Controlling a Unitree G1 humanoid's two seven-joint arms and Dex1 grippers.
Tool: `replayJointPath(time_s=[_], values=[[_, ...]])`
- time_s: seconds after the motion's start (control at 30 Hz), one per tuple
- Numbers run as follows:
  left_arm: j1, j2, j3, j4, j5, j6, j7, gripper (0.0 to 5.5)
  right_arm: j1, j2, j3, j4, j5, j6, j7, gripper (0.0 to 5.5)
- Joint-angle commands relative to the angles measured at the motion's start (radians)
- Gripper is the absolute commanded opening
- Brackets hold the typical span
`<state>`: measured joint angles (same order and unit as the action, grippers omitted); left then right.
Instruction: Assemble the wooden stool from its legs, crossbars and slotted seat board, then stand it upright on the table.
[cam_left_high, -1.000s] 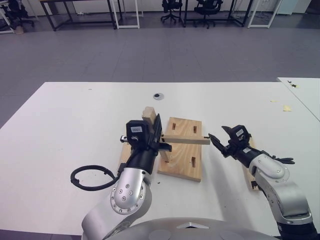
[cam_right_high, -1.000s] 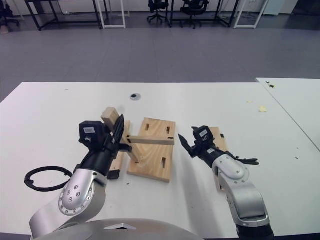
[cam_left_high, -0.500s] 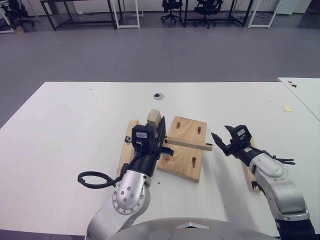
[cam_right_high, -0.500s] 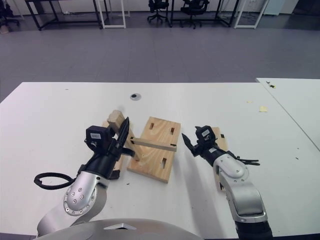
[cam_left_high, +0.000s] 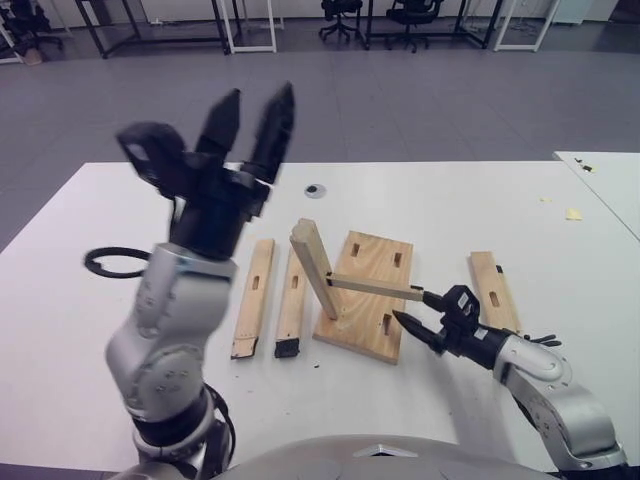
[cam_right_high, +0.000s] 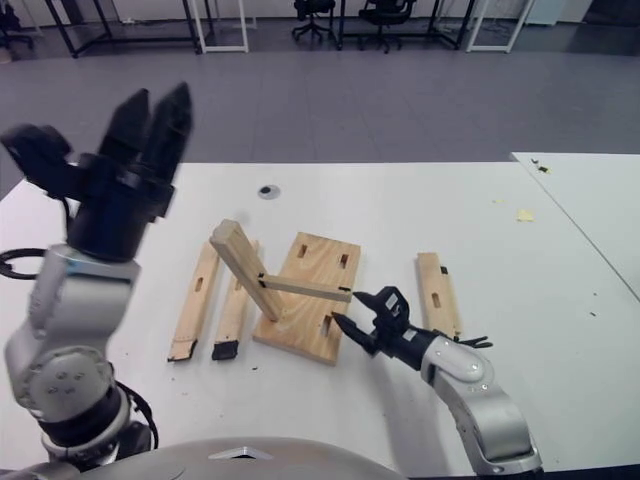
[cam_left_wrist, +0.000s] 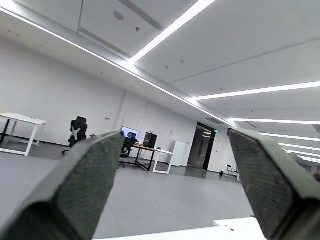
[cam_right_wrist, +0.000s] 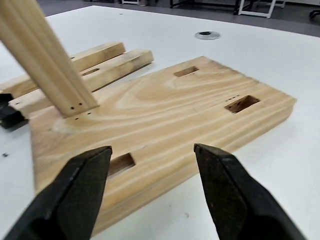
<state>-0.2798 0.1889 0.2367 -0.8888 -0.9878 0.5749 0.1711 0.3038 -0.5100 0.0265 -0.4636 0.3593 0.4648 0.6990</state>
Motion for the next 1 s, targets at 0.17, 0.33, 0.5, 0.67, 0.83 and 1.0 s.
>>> replayJointPath(time_s=[0.17, 0.33, 0.5, 0.67, 0.83, 1.0], values=[[0.356, 0.218, -0.155, 0.182, 0.156, 0.175, -0.124, 3.78, -0.052, -0.112, 0.184, -0.014, -0.067, 0.001, 0.126, 3.08], [0.486, 0.256, -0.351, 0.231, 0.358, 0.193, -0.154, 3.78, -0.083, -0.231, 0.221, 0.144, -0.197, -0.063, 0.167, 3.08], [0.534, 0.231, -0.449, 0.249, 0.455, 0.207, -0.171, 3.78, -0.058, -0.290, 0.168, 0.163, -0.175, -0.123, 0.212, 3.08], [0.541, 0.219, -0.487, 0.282, 0.547, 0.261, -0.142, 3.78, -0.127, -0.294, 0.127, 0.215, -0.187, -0.203, 0.220, 3.08], [0.542, 0.241, -0.536, 0.315, 0.651, 0.276, -0.165, 3.14, -0.124, -0.321, -0.003, 0.118, -0.129, -0.173, 0.212, 3.08], [0.540, 0.217, -0.488, 0.305, 0.690, 0.252, -0.178, 2.24, -0.010, -0.309, -0.199, -0.022, -0.002, -0.052, 0.179, 3.08]])
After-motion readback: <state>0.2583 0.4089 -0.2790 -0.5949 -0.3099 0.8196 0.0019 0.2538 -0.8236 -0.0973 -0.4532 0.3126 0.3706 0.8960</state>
